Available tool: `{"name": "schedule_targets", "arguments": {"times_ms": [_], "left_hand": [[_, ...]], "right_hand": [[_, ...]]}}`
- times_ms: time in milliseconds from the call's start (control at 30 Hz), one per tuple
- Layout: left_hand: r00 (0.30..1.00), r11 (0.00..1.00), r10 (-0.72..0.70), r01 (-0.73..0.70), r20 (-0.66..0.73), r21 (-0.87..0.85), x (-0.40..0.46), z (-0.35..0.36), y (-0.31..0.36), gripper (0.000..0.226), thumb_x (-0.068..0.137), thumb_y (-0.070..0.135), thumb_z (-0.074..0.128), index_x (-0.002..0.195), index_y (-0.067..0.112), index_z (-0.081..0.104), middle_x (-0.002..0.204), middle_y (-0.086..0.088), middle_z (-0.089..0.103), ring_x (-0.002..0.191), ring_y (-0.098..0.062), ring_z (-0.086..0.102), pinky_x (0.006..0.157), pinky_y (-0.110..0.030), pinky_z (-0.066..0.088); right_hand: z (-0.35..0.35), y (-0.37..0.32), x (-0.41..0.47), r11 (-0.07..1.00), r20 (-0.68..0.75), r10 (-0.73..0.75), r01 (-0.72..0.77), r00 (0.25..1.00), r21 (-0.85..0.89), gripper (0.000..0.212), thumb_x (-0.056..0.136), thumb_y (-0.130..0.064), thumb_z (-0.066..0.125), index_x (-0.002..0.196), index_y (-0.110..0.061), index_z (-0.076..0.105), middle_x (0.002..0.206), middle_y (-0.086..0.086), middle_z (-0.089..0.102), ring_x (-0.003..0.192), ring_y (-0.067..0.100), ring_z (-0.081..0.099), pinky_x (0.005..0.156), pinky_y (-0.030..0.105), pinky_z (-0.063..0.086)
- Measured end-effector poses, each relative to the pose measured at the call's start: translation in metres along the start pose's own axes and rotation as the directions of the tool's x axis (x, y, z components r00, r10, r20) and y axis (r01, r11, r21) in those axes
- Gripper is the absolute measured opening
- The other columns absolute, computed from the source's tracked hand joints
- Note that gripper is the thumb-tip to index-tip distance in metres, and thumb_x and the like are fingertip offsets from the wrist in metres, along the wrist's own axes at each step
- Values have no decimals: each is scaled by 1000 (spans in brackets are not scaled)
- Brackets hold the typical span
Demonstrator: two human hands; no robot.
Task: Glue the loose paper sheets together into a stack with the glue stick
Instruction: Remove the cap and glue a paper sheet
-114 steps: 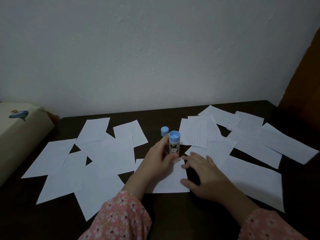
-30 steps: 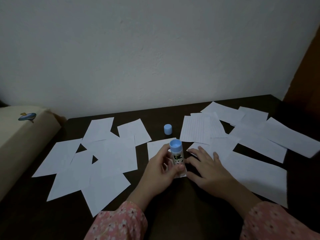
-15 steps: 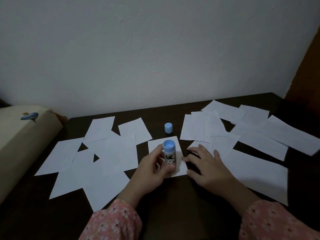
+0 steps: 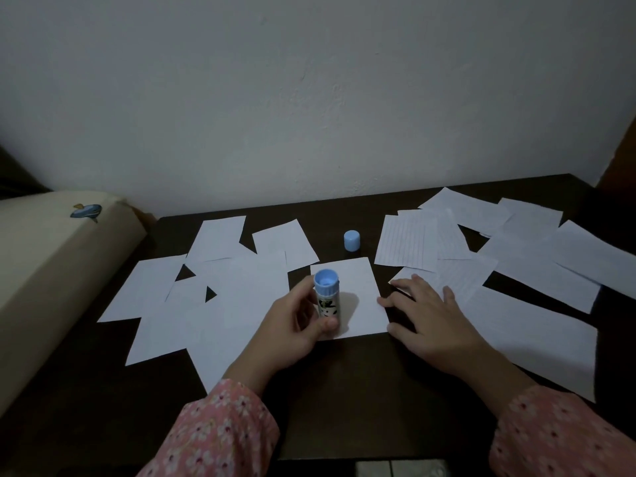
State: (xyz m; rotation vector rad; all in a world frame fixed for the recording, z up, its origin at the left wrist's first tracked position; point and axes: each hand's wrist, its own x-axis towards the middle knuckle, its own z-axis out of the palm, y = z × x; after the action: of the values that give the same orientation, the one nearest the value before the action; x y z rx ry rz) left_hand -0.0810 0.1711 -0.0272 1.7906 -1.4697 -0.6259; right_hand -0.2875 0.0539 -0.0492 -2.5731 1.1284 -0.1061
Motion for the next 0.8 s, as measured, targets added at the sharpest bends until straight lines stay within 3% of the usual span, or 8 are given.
{"name": "schedule_targets", "arguments": {"times_ms": [167,233,300,400,533,633,700,800], "left_hand": [[1000,1000,2,-2,-5,-19,0,-7,-3,47,87,26,67,115,53,40,111,23,55,99,-3,53,78,-11,41],[1000,999,-12,11,-22,-50,-1,-8,-5,49,87,25,68,121,49,42,112,25,55,102,-3,54,77,-10,39],[997,981,-47,35,-59,-188,-1,-8,-3,45,87,21,67,122,40,47,110,21,58,102,-3,57,76,-9,43],[973,793,-153,17,-172,-609,4,-8,-2,34,90,10,61,117,29,55,99,9,67,90,-8,65,78,-22,52],[883,597,-367,-16,-291,-802,24,-14,-5,35,94,19,55,128,24,51,107,-3,62,92,-18,57,73,-28,45],[863,675,-378,10,-335,-738,33,-7,-3,49,92,26,59,138,26,41,121,-5,60,103,-18,58,78,-26,48],[876,742,-340,26,-343,-670,39,1,1,48,91,27,62,133,32,40,123,1,56,112,-17,56,83,-27,50],[910,853,-246,40,-334,-520,47,11,6,48,90,29,63,130,39,38,119,6,54,109,-12,54,83,-24,47]], "right_hand": [[0,-1,-1,1000,-3,2,-2,1000,12,43,97,-44,42,139,-40,37,157,-11,12,148,15,-5,116,56,-3],[0,-1,-1,1000,-2,1,-1,1000,5,43,97,-44,42,139,-40,37,157,-11,12,148,15,-5,116,56,-3],[0,-1,-1,1000,-2,2,-2,1000,3,43,97,-44,42,139,-40,37,157,-11,12,148,15,-4,116,56,-2],[-1,-1,-1,1000,-2,2,-2,1000,14,42,97,-44,43,139,-41,37,157,-11,13,148,16,-4,116,55,-3],[0,-1,-2,1000,-14,-9,9,1000,16,40,96,-45,44,135,-42,39,158,-10,7,148,16,-11,116,55,-3],[-3,-2,-3,1000,-38,-18,19,999,14,35,91,-47,51,125,-41,45,160,-9,-4,144,17,-26,118,53,-3],[-8,-3,-4,999,-20,-41,41,999,15,33,86,-50,57,116,-41,47,159,-10,-3,144,15,-26,118,53,-4],[-15,-6,-2,996,-29,-74,75,997,43,26,85,-55,55,107,-40,50,159,-12,6,145,11,-22,117,50,-7]]}}
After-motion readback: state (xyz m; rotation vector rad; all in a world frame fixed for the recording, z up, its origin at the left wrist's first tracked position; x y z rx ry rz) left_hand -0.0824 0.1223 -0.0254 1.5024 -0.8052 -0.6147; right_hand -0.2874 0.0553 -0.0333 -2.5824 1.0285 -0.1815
